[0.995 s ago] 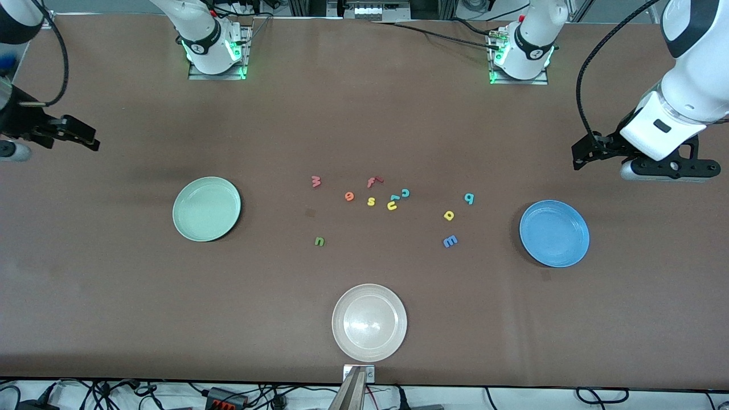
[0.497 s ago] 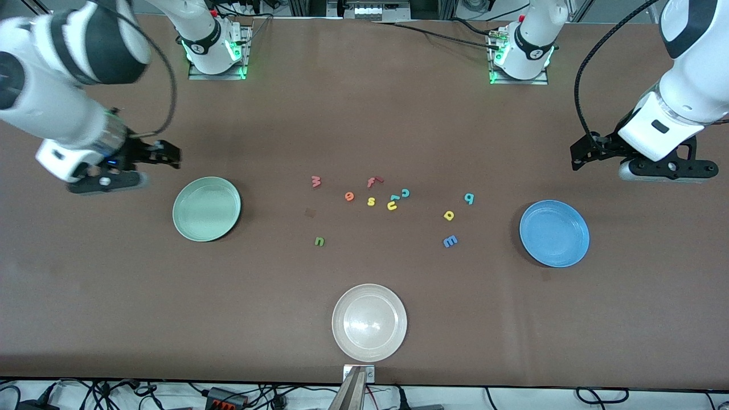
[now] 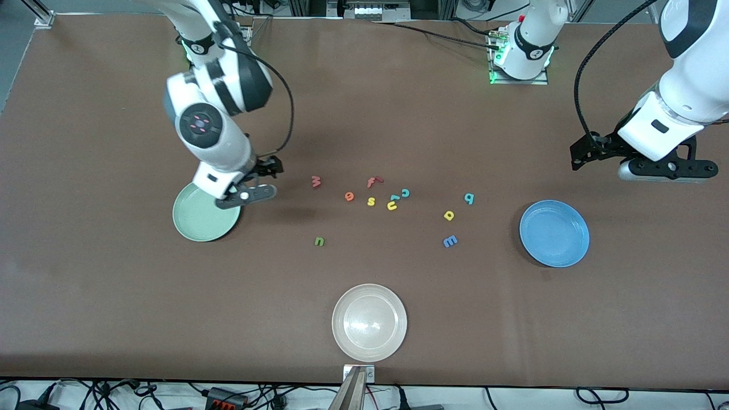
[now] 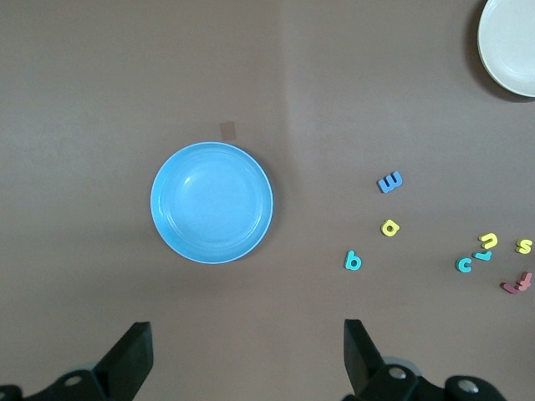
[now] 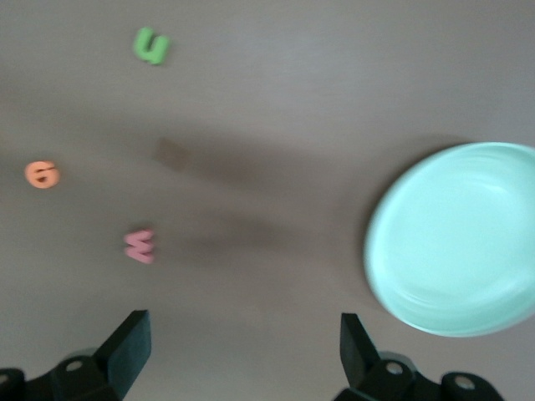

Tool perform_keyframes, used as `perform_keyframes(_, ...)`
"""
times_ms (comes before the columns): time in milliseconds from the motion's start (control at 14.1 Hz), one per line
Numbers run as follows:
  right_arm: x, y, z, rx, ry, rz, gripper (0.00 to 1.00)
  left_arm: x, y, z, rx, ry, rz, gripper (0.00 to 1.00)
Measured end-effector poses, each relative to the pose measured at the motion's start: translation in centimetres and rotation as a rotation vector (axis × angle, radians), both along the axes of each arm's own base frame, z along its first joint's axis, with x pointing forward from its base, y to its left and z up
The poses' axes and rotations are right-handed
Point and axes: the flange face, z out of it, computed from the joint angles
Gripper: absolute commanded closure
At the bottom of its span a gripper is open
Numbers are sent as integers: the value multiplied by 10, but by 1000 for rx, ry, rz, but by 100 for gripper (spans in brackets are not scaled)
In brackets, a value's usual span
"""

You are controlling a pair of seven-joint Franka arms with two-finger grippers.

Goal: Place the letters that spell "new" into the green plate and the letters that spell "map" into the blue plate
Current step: 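Move the right gripper over the pink letter M among the letters, then lower the right gripper and grasp the pink letter M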

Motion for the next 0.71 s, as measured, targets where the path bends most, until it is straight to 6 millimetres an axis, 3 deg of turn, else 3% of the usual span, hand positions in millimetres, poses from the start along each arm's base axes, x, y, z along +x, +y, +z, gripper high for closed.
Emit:
perform_keyframes(284, -11, 33, -57, -2, 19, -21, 0, 0, -3, 0, 0, 0, -5, 0)
perform_keyframes(568, -18, 48, -89, -12, 14, -48, 0, 0, -3, 0, 0, -1, -6, 0)
perform_keyframes(711, -25, 61, -106, -11, -6, -71, 5, 0, -4, 0, 0, -1, -6, 0)
